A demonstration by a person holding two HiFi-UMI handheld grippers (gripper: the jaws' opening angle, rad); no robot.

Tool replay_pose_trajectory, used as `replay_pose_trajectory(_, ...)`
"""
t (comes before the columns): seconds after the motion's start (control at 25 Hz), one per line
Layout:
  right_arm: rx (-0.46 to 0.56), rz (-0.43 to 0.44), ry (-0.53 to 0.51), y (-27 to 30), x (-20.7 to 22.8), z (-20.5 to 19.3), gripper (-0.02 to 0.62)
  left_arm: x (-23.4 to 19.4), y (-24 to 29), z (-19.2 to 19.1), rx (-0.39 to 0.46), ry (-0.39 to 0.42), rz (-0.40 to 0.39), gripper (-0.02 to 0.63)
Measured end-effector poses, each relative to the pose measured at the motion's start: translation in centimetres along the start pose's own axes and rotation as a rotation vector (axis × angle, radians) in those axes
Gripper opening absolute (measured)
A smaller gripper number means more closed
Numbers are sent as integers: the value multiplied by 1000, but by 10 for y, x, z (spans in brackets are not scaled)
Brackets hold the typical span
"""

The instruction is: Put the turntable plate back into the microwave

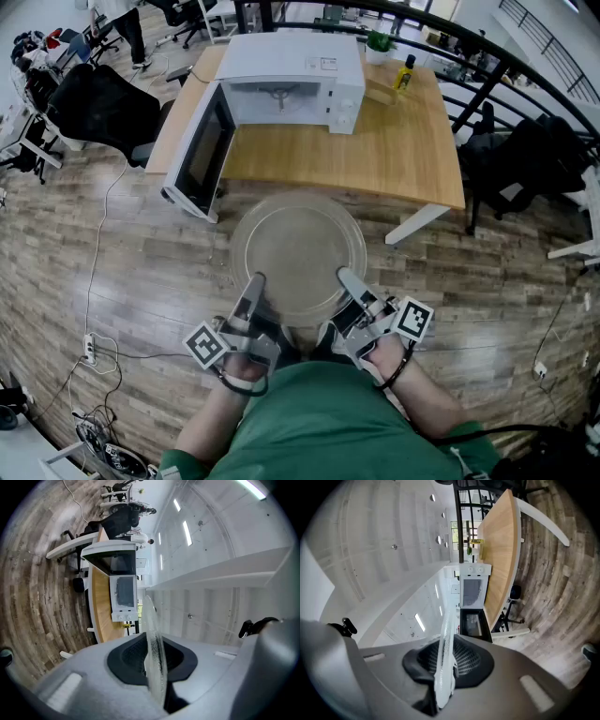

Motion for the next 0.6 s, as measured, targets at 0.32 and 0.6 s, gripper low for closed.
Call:
replay_pose_trajectory(0.32, -17, 13, 3, -15, -4, 15, 41, 3, 5, -22, 20, 5, -11, 41)
replay_pose_trajectory(0.6, -50, 35, 0, -17, -4, 29, 44, 4, 12, -33, 53, 22, -25, 43)
Point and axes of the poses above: the fingertips, and each gripper's own axes: y forward along the fingers, x to its right, z out of its top, the point moved 2 cm from there along -y, backward along the fingers, and after that the axes turned 12 degrees about -y, right-handed, at the moved point
